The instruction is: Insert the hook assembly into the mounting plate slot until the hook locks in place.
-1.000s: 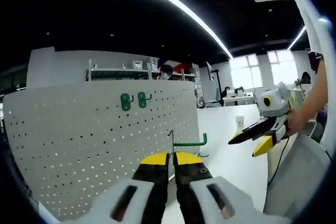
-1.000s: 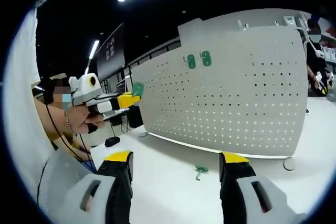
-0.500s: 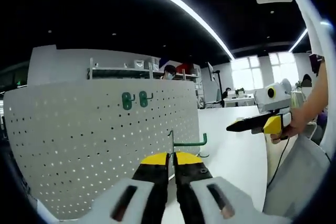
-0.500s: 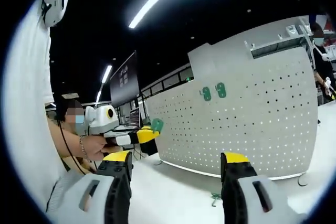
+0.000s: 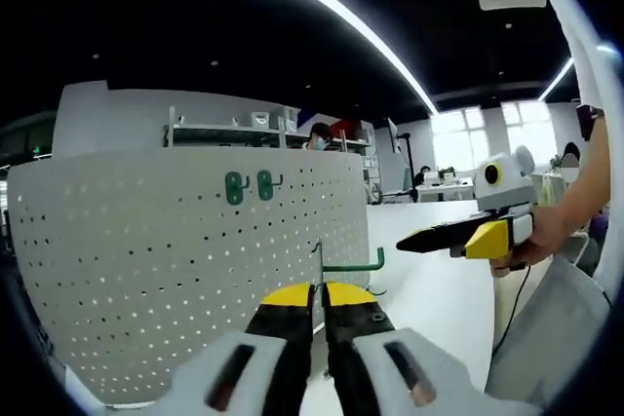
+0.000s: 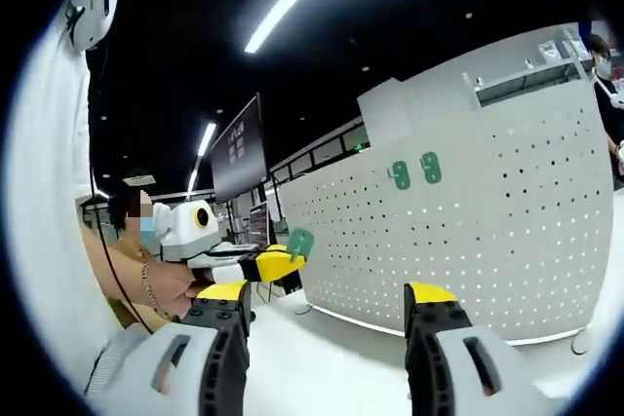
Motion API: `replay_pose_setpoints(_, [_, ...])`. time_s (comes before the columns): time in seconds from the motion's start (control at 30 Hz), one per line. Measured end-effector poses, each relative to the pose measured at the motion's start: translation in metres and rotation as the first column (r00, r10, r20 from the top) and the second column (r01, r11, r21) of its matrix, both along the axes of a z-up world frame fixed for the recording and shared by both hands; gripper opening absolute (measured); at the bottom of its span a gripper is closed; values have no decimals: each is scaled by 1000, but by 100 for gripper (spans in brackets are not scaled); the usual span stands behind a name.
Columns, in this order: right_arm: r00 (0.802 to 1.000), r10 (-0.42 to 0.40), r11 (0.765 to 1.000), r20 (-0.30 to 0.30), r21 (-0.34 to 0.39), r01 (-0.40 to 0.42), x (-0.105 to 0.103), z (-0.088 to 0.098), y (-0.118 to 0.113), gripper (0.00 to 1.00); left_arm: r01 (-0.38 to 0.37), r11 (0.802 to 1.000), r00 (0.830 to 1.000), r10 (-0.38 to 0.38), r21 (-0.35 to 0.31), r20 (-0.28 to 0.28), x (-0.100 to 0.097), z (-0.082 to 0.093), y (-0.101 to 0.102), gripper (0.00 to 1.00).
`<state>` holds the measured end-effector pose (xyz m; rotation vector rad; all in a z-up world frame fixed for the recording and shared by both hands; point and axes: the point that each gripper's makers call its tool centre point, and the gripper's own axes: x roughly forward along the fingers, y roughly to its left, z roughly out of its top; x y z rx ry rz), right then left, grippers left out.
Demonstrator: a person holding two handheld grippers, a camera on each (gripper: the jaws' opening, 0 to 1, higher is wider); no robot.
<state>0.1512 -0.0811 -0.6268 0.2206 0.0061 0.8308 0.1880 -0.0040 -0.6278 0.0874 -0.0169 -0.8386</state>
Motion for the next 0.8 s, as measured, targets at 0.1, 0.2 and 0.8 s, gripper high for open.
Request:
replay_pose_setpoints(0.1, [1000,9,1000,-1,2,-9,2,1,6,61,4,1000,1000,-4,1,-1,-1,-1,-3,3])
replay_pose_setpoints(0.2, [1000,18,1000,-9,10,-18,4,0,12,60,7,1000,1000,-7,0,-3,-1,-1,-5,3])
replay_pose_setpoints(0.8, [998,61,990,-35,131,-56,19,10,45,53,5,1000,1000,-5,-10,1,-2,2,-7,3])
